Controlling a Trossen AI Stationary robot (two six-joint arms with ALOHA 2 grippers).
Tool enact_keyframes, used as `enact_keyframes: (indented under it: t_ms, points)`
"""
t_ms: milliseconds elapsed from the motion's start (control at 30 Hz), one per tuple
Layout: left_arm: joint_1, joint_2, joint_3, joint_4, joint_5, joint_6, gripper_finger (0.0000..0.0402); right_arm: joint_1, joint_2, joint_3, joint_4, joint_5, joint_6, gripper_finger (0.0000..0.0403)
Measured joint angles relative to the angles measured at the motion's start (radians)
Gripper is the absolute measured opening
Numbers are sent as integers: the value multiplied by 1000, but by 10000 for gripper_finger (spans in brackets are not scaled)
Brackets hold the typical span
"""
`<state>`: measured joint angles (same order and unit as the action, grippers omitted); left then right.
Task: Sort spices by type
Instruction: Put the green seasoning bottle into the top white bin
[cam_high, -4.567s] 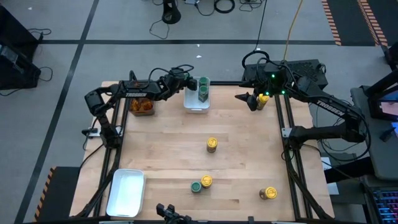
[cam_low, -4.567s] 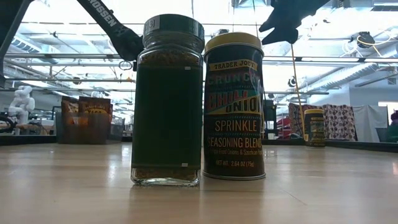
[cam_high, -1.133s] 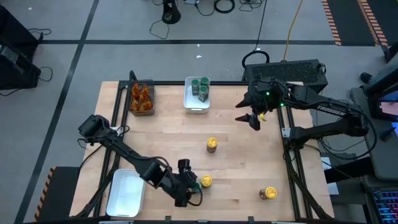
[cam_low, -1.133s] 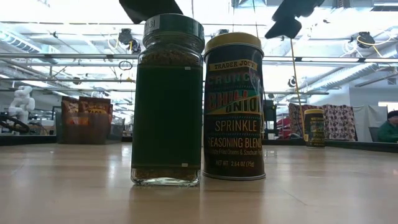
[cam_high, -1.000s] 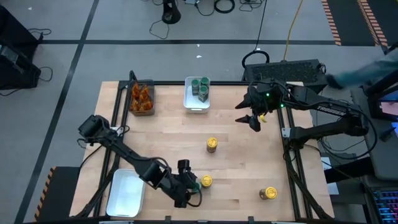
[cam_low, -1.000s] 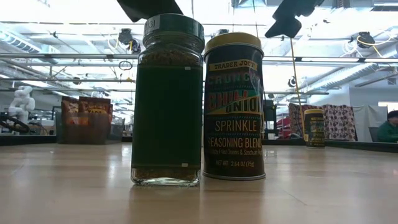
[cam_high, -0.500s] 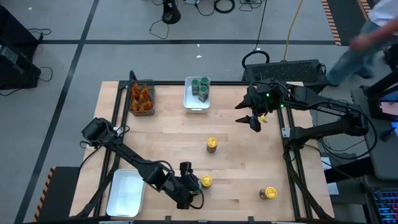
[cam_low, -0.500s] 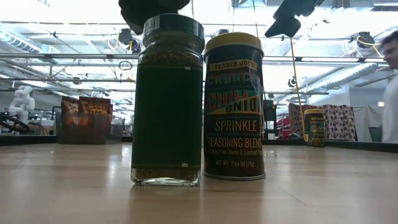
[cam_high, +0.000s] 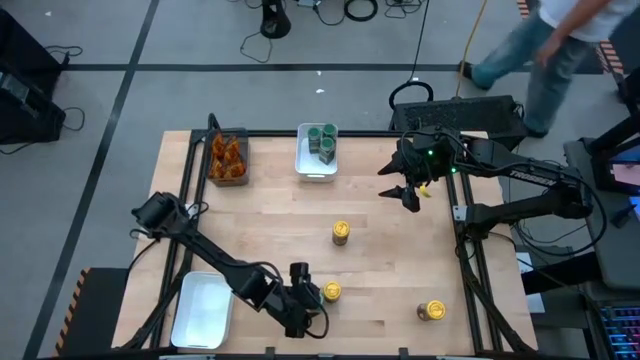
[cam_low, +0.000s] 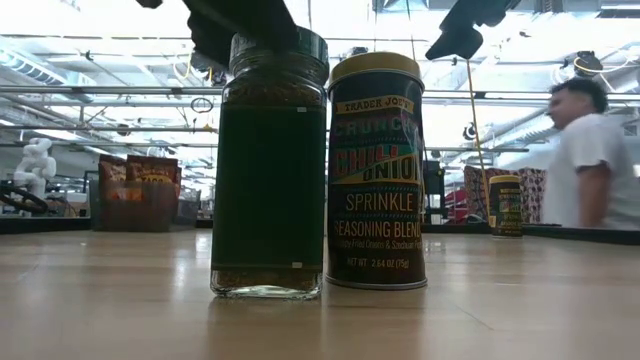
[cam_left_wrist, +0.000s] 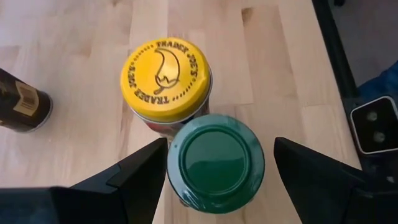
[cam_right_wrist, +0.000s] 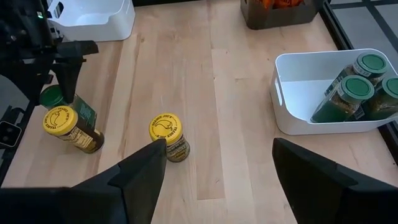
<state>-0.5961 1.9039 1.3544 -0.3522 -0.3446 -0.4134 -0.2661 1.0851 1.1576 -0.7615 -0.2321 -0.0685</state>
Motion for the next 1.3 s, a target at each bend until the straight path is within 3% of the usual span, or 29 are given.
enact_keyframes:
  t_ms: [500, 867, 1300]
  points:
    - [0, 2, 0, 4, -1, -1, 293, 0, 0, 0, -1, 0, 0, 274]
    - [0, 2, 0, 3, -2, 0, 212, 0, 0, 0, -1, 0, 2, 274]
    - [7, -52, 0, -7, -2, 0, 215, 0, 0, 0, -1, 0, -1, 274]
